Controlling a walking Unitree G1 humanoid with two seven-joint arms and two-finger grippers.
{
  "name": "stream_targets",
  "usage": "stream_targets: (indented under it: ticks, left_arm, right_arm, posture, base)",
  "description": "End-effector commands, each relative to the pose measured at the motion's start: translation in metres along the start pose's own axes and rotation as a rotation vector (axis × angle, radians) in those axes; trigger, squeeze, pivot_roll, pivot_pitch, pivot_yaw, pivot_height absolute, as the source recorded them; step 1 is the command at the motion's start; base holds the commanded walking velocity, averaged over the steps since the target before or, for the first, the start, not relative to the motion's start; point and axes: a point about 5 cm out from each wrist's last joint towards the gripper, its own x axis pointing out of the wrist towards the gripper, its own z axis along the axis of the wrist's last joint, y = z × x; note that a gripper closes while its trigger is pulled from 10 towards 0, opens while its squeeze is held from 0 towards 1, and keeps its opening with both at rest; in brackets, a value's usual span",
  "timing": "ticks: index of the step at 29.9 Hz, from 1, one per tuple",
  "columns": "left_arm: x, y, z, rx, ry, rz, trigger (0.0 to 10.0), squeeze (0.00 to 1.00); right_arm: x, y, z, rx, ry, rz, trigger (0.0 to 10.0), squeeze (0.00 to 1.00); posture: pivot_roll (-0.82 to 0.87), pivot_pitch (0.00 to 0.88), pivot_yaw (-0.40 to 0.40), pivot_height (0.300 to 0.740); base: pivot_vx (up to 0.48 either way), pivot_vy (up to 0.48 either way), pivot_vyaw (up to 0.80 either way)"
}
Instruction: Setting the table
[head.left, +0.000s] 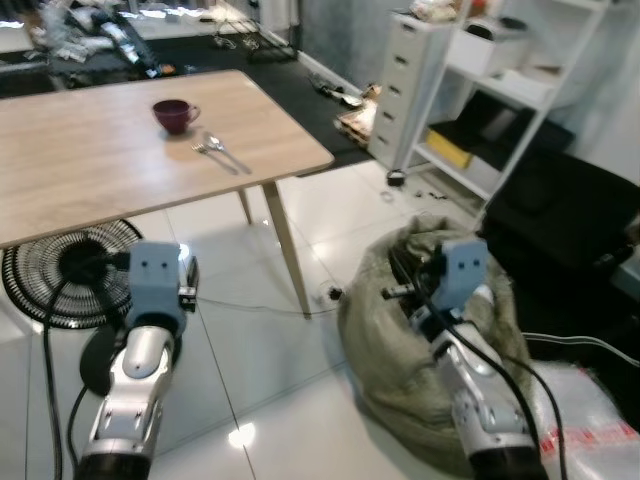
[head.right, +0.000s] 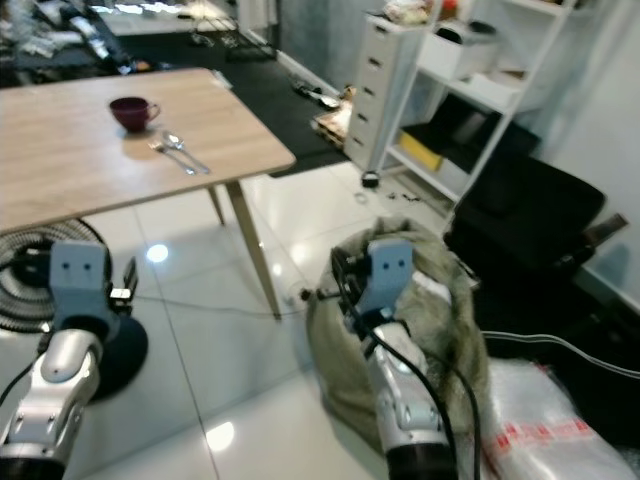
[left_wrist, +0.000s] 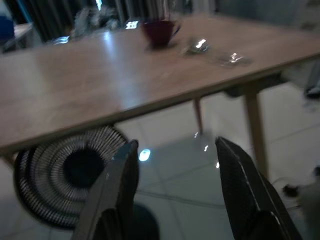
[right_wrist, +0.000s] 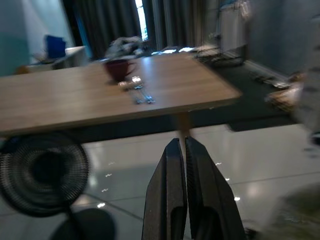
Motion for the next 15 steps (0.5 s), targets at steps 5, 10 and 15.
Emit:
stream_targets:
  ticks: [5,10,15]
  left_arm:
    - [-0.002,-0.004,-0.001,0.012,0.011,-0.005,10.0,0.00]
    - [-0.001,-0.004,0.002,0.009,0.003,-0.005,10.0,0.00]
    - [-0.001,-0.005,0.007,0.013,-0.015,-0.008,10.0,0.00]
  right_arm:
    - [-0.002,-0.006,-0.001,-0.010,0.029,-0.024,10.0,0.00]
    - [-0.001,-0.009,0.000,-0.068,0.052,-0.072,10.0,0.00]
    - [0.003,-0.009,0.006,-0.128,0.051,-0.106,10.0,0.00]
  posture:
    - [0.00,0.000,0.040,0.740]
    - [0.00,0.000,0.038,0.740]
    - [0.00,0.000,0.037,0.740]
  base:
    - [0.480,0.000,0.00]
    - [0.480,0.000,0.00]
    - [0.480,0.000,0.00]
